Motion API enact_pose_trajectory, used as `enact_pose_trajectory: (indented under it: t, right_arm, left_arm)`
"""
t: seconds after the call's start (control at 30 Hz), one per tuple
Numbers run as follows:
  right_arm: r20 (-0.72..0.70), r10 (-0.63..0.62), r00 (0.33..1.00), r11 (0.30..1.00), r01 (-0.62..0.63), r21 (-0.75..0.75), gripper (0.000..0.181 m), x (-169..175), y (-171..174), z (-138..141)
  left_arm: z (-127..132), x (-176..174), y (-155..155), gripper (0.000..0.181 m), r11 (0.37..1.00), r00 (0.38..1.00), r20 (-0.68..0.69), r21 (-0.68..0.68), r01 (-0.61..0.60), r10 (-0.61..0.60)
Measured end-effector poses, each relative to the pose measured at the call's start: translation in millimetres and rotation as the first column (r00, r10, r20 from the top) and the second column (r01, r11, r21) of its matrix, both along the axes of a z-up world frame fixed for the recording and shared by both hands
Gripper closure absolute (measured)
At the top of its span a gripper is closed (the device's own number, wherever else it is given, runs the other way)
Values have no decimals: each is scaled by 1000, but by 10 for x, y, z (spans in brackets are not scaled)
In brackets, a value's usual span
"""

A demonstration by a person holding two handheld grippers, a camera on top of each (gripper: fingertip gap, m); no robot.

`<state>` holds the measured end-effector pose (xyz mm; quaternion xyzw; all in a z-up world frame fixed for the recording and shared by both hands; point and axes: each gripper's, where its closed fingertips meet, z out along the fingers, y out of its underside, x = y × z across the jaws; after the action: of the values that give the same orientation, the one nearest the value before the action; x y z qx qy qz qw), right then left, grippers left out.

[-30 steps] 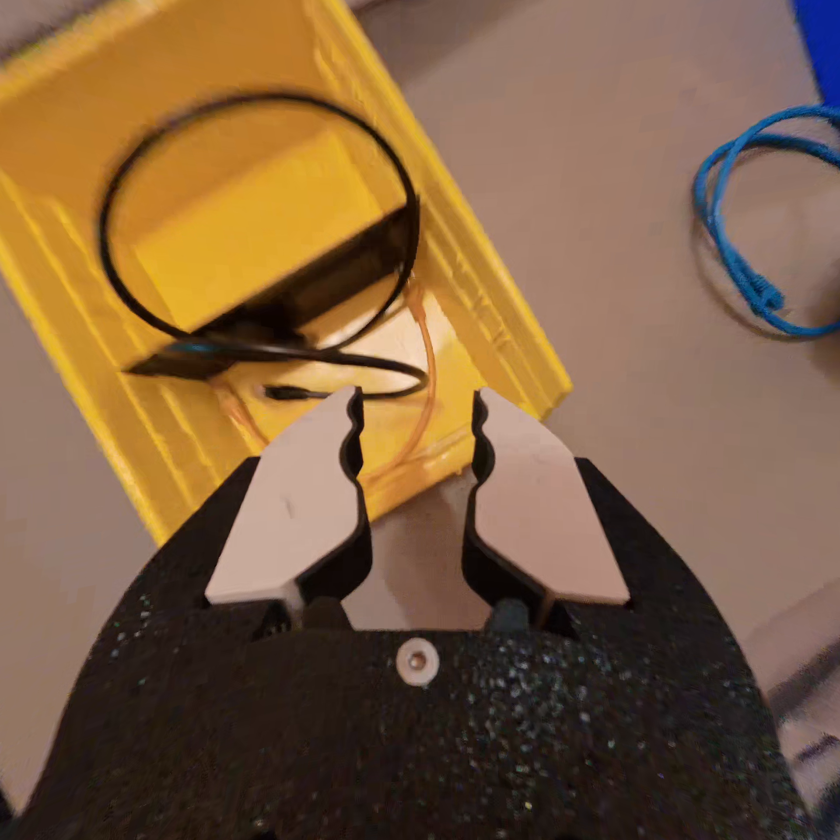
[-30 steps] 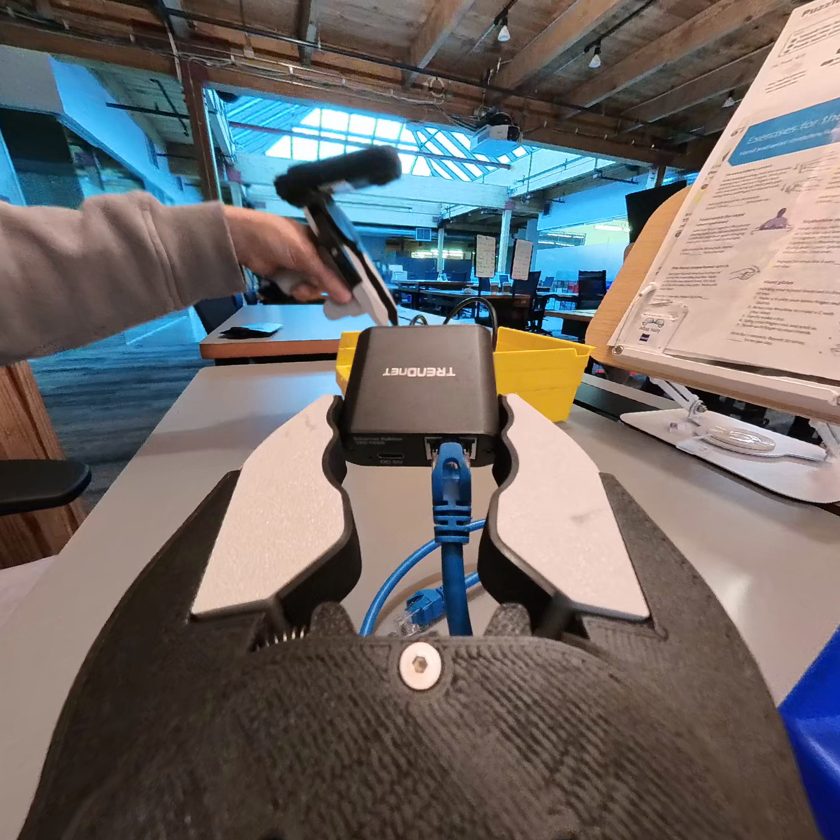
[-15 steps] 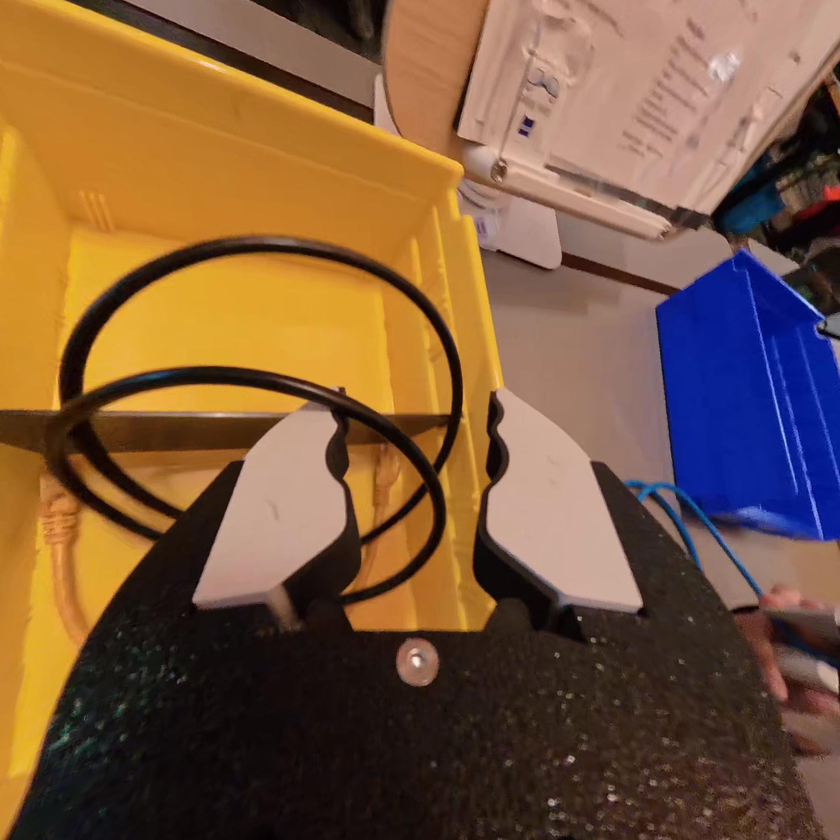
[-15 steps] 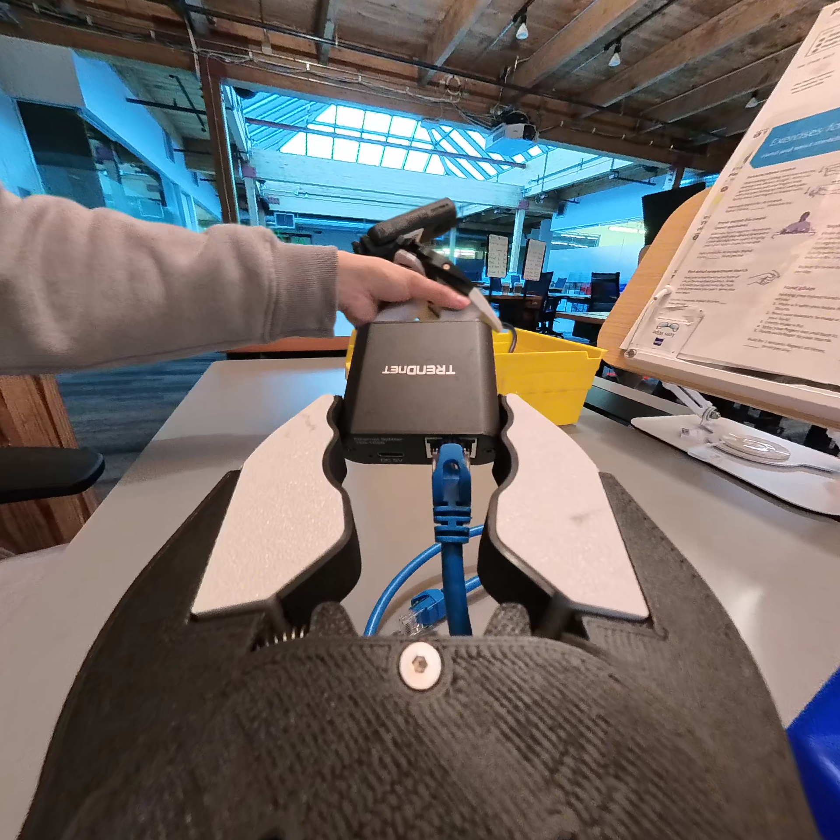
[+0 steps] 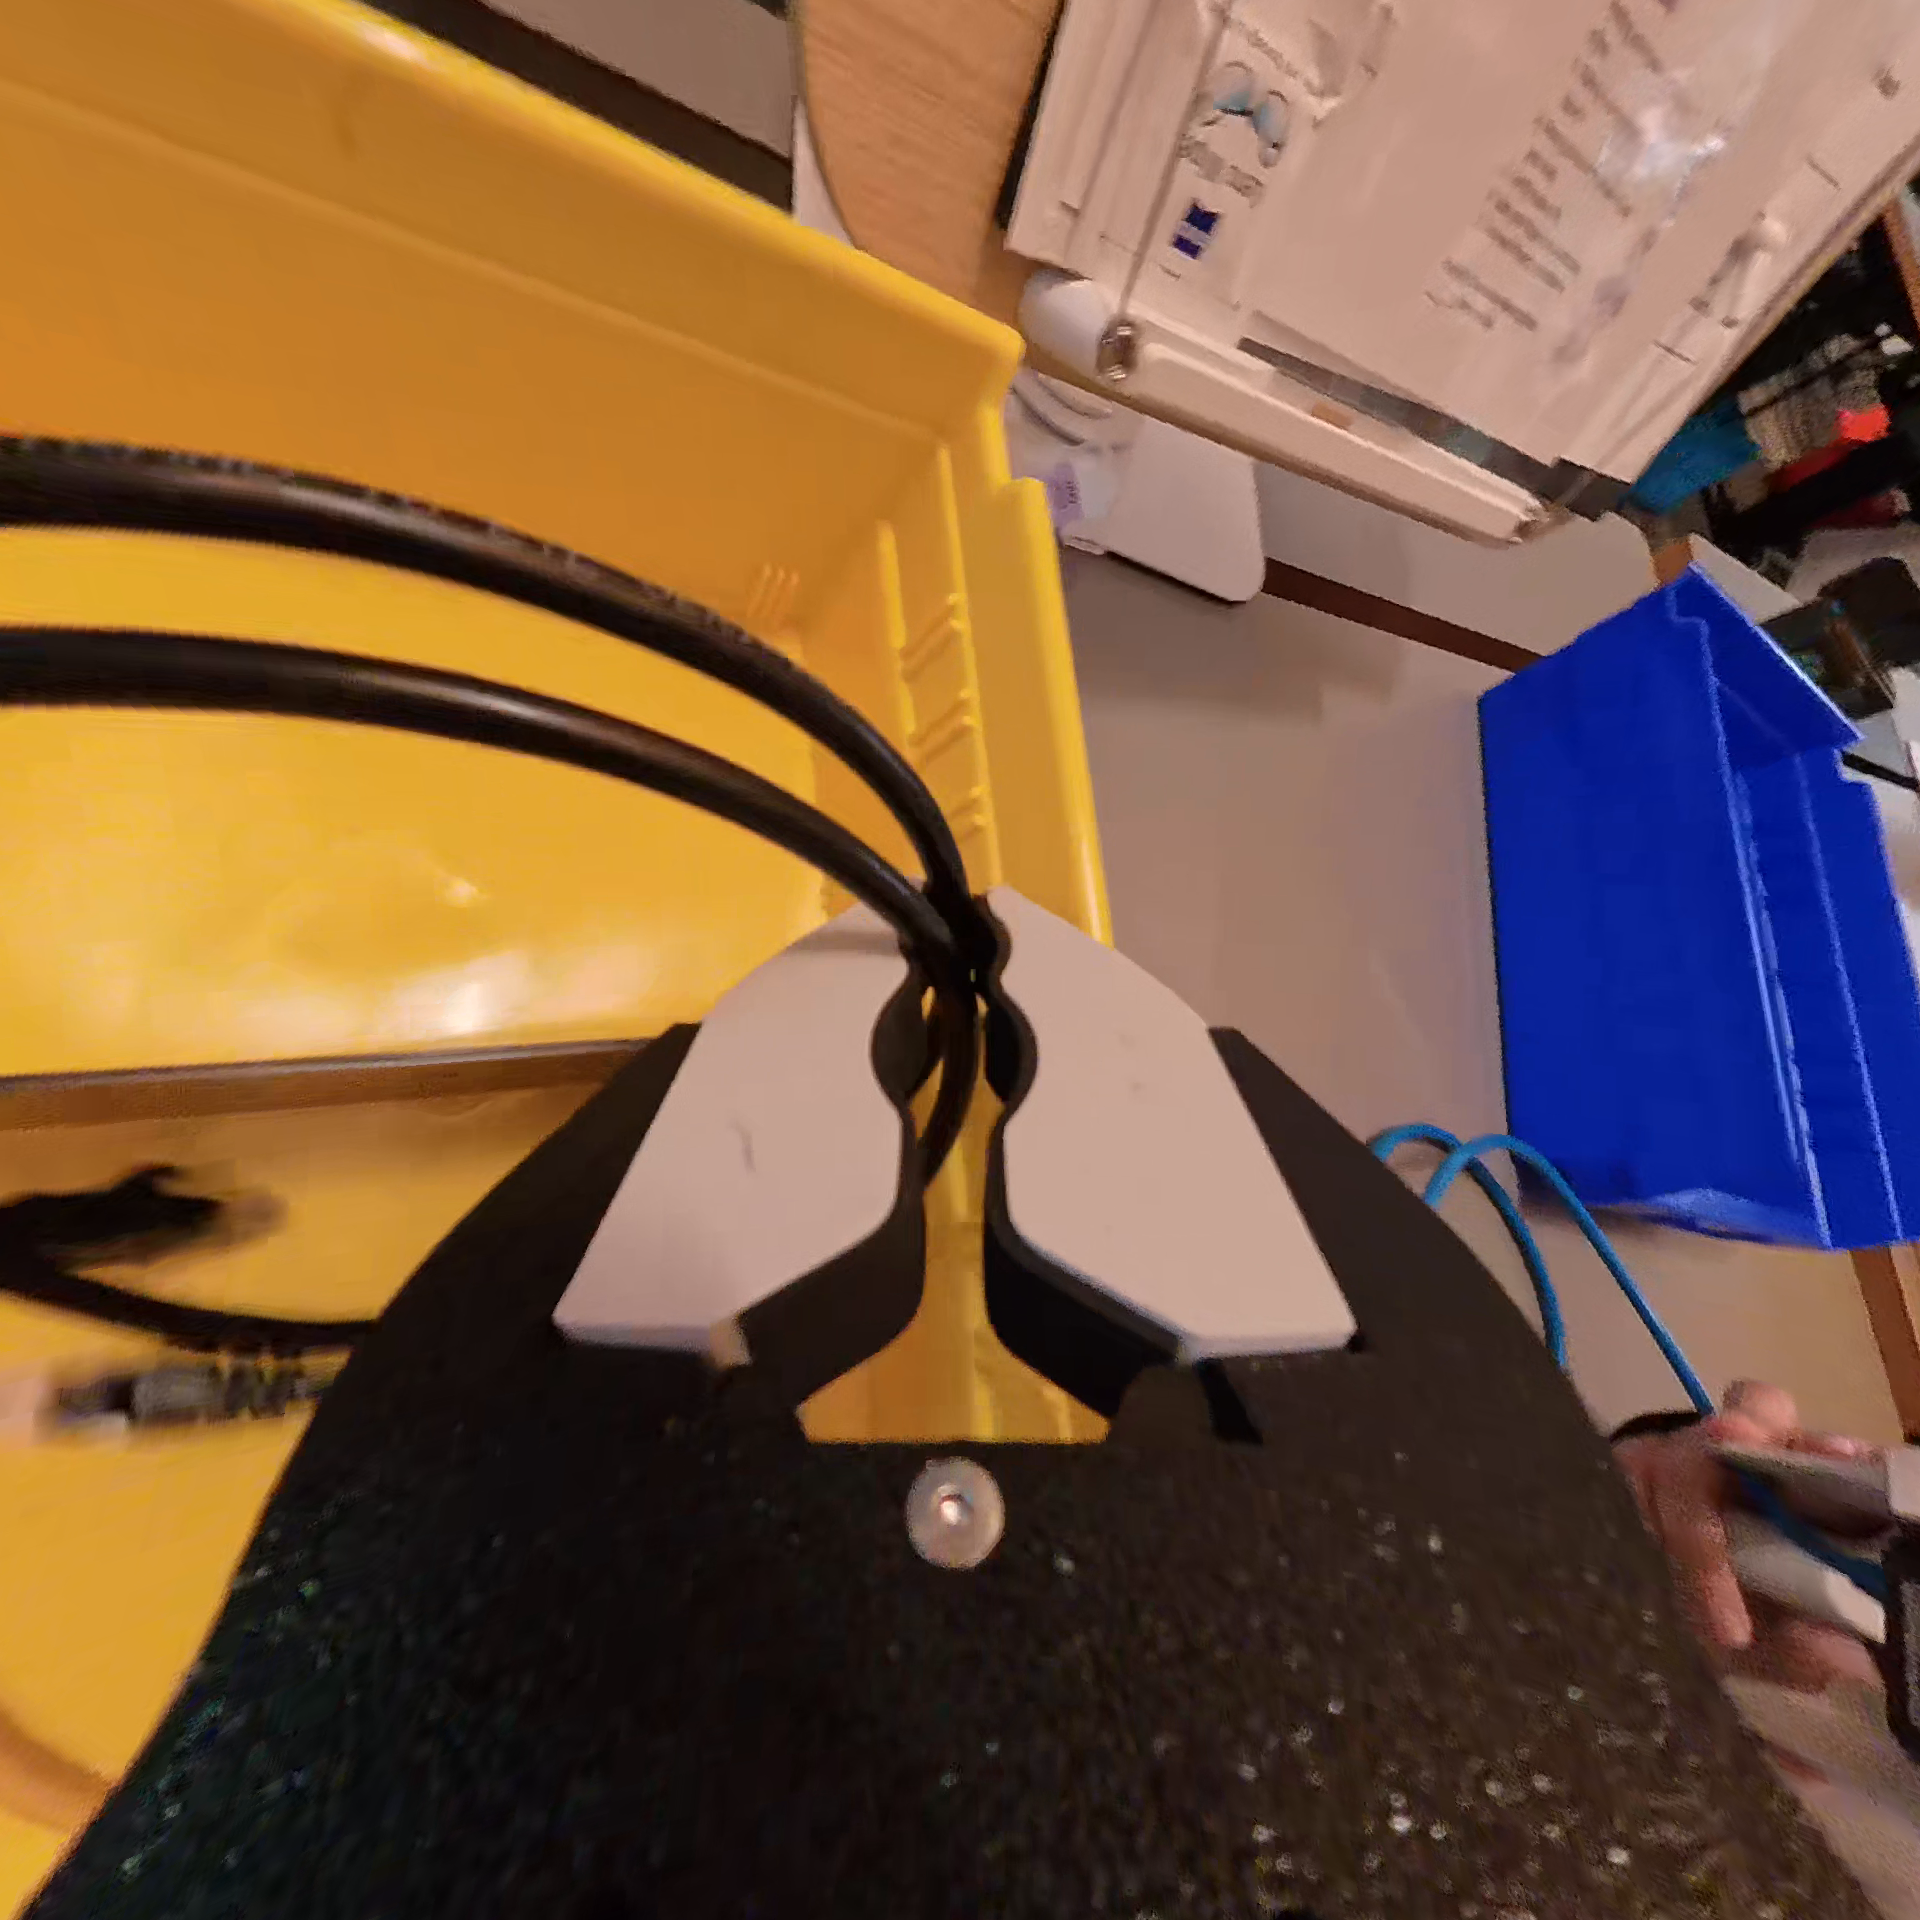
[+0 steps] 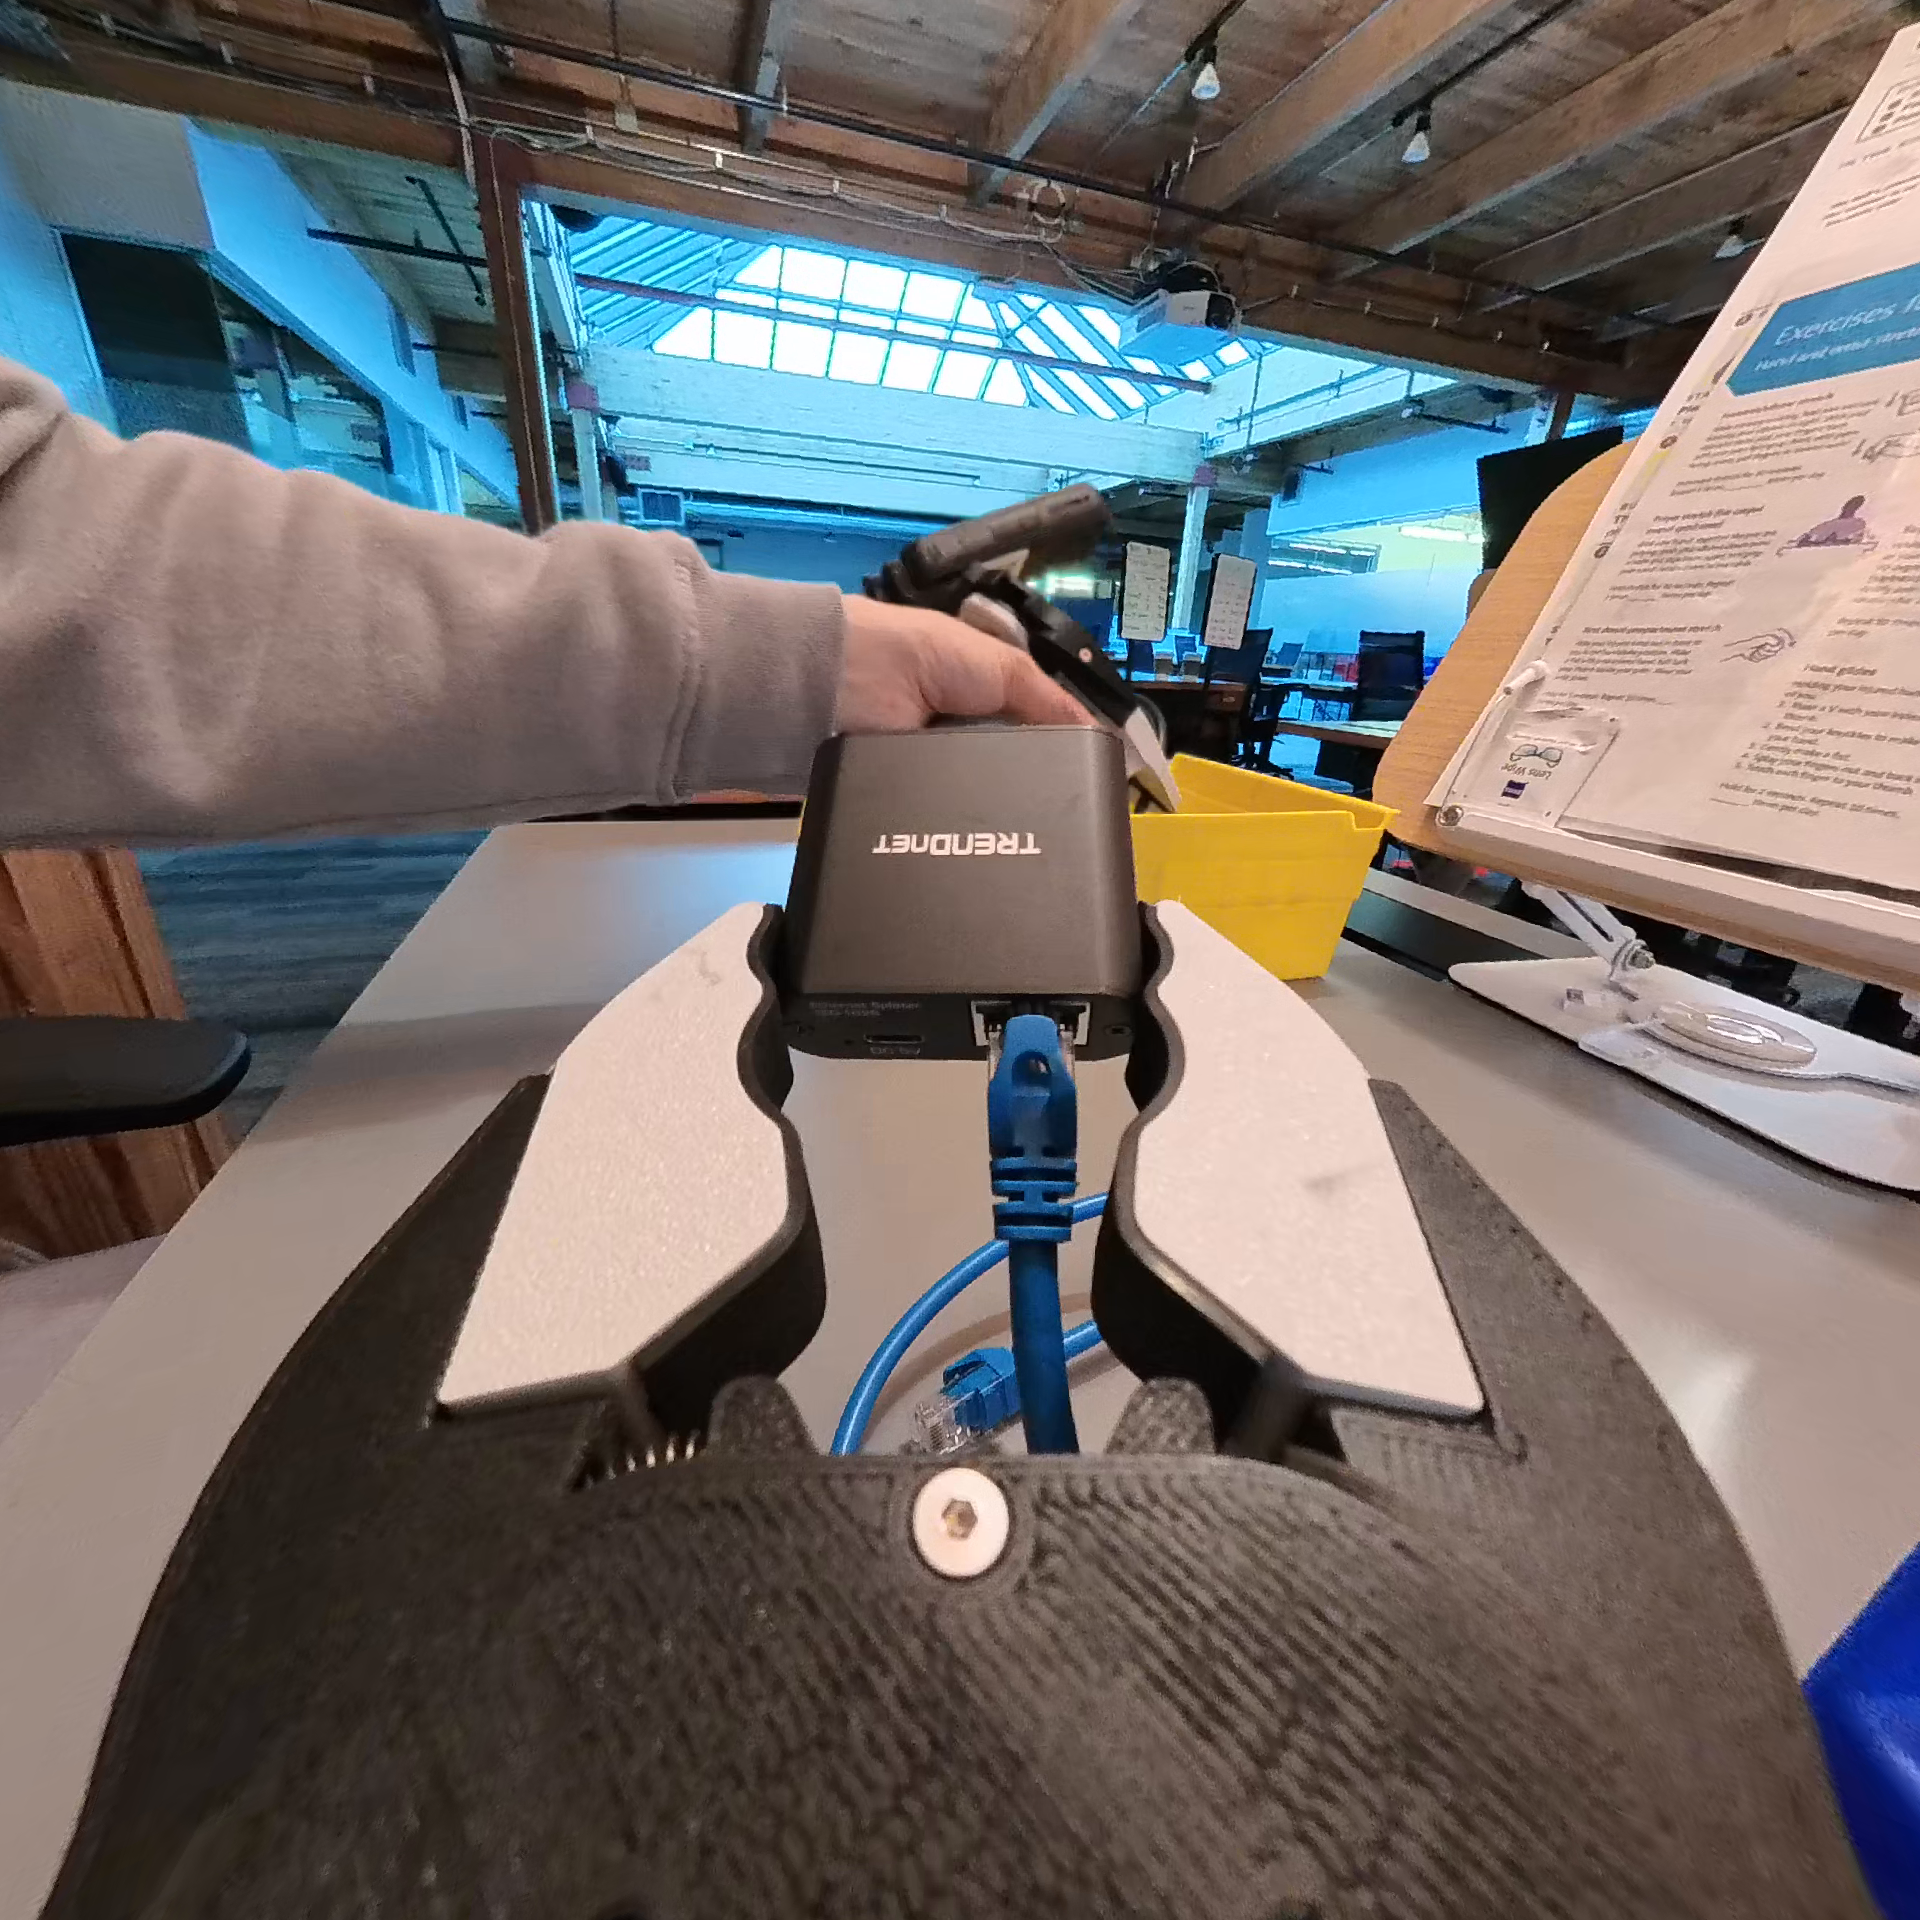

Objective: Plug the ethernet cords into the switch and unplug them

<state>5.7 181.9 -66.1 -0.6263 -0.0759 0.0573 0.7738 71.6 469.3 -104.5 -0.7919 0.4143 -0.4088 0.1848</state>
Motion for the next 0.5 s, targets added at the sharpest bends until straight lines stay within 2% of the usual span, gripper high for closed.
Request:
enact_pose_trajectory:
  t: [0.07, 0.17, 0.23, 0.27, 0.3, 0.37, 0.43, 0.47, 0.5]
  right_arm:
    - [0, 1, 1000, 1000, -1, 3, 117, -2, -2, 2]
    - [-5, 1, 1000, 1000, -1, 4, 117, 3, -4, 4]
    - [-25, 1, 1000, 1000, -1, 14, 117, 30, -15, 18]
    - [-43, -4, 999, 1000, 5, 27, 117, 59, -30, 35]
    - [-60, -18, 998, 999, 21, 50, 117, 103, -56, 58]
    - [-76, -52, 996, 996, 57, 63, 117, 216, -106, 61]
    - [-109, -86, 990, 992, 95, 81, 117, 327, -160, 75]
    - [-139, -89, 986, 989, 104, 102, 117, 364, -188, 104]
    - [-165, -89, 982, 987, 109, 118, 117, 389, -208, 124]
  left_arm:
    - [162, -72, -93, 176, 998, 998, 25, 5, 58, -58]
    - [582, -219, -392, 176, 977, 973, 105, -22, 210, -207]
    - [923, -376, -738, 176, 916, 902, 170, 6, 401, -396]
    - [1093, -488, -961, 176, 854, 832, 202, 50, 518, -517]
    - [1220, -643, -1209, 176, 760, 734, 208, 104, 641, -647]
    - [1275, -1012, -1646, 176, 519, 507, 114, 229, 824, -854]
    - [1090, -1369, -1958, 176, 237, 277, -69, 347, 907, -958]
    - [929, -1553, -2081, 176, 86, 159, -170, 373, 924, -972]
    - [746, -1709, -2180, 176, -38, 67, -259, 381, 924, -964]
